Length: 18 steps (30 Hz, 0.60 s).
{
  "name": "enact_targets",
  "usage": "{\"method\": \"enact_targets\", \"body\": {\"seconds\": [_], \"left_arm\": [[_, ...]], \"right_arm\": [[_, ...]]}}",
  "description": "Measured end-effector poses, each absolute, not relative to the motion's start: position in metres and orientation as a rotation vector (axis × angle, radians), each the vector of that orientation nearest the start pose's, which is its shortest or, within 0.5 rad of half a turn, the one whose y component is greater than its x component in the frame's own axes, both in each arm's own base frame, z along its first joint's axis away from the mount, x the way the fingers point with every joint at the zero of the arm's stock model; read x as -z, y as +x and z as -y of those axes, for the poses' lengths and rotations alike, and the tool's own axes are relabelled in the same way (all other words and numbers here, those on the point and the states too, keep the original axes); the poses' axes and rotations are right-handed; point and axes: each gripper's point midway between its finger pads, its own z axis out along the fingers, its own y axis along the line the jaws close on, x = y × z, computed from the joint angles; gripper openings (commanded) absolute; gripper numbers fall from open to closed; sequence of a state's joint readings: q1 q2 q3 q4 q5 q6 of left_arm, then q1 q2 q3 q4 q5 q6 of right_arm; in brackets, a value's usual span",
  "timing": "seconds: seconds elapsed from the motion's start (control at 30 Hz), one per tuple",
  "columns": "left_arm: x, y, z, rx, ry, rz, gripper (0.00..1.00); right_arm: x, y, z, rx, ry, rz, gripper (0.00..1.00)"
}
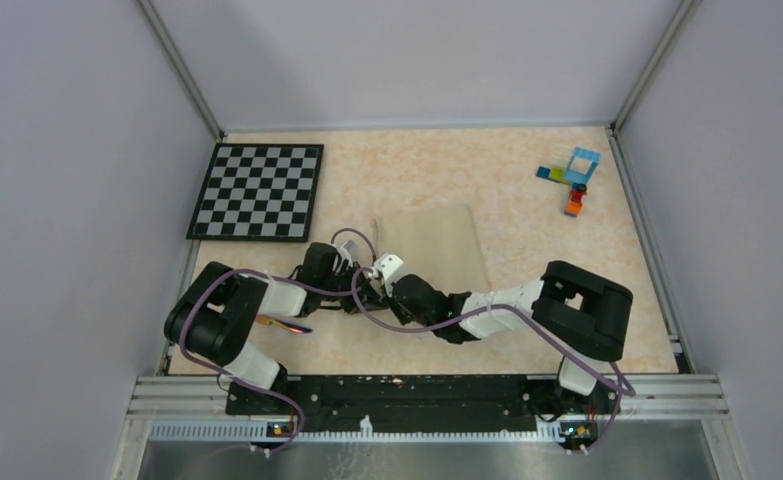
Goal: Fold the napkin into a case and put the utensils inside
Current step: Smooth out the square-folded napkin at the center of the board.
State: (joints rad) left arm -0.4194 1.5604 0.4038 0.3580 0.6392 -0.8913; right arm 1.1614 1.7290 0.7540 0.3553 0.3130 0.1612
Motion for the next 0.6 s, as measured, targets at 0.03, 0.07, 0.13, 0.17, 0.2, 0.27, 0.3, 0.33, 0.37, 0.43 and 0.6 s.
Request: {"method": "enact_targets", "body": {"seconds": [0.03,0.07,0.13,0.17,0.2,0.27,0.3,0.33,0.37,0.43,0.6], "left_arm": [[-0.019,0.21,0.237,1.322,-0.267,-2.6,0.04],[-0.019,0.21,0.237,1.322,-0.267,-2.6,0.04],[-0.019,0.21,0.237,1.321,-0.266,-2.601,0.04],[-0.019,0.21,0.237,1.321,-0.265,-2.601,0.05],[-0.019,0.21,0.237,1.32,-0.264,-2.601,0.07],[-0.019,0.21,0.237,1.32,-0.263,-2.601,0.11],[-0.019,0.21,0.237,1.32,-0.262,-2.601,0.15],[-0.019,0.209,0.236,1.318,-0.262,-2.604,0.2],[-0.02,0.208,0.236,1.315,-0.265,-2.61,0.23],[-0.022,0.206,0.234,1.309,-0.254,-2.612,0.26],[-0.034,0.2,0.229,1.273,-0.214,-2.605,0.32]], "right_arm": [[-0.03,0.213,-0.368,-0.418,-0.884,-1.999,0.0],[-0.031,0.214,-0.368,-0.42,-0.878,-2.002,0.0],[-0.031,0.214,-0.368,-0.422,-0.872,-2.003,0.01],[-0.031,0.214,-0.368,-0.423,-0.87,-2.004,0.07],[-0.031,0.214,-0.368,-0.425,-0.867,-2.006,0.13],[-0.03,0.214,-0.368,-0.429,-0.862,-2.01,0.28],[-0.03,0.214,-0.368,-0.43,-0.86,-2.014,0.35],[-0.029,0.214,-0.367,-0.43,-0.856,-2.021,0.42],[-0.029,0.214,-0.365,-0.422,-0.858,-2.029,0.48],[-0.031,0.215,-0.359,-0.422,-0.841,-2.053,0.57],[-0.075,0.206,-0.349,-0.537,-0.777,-2.073,0.59]]}}
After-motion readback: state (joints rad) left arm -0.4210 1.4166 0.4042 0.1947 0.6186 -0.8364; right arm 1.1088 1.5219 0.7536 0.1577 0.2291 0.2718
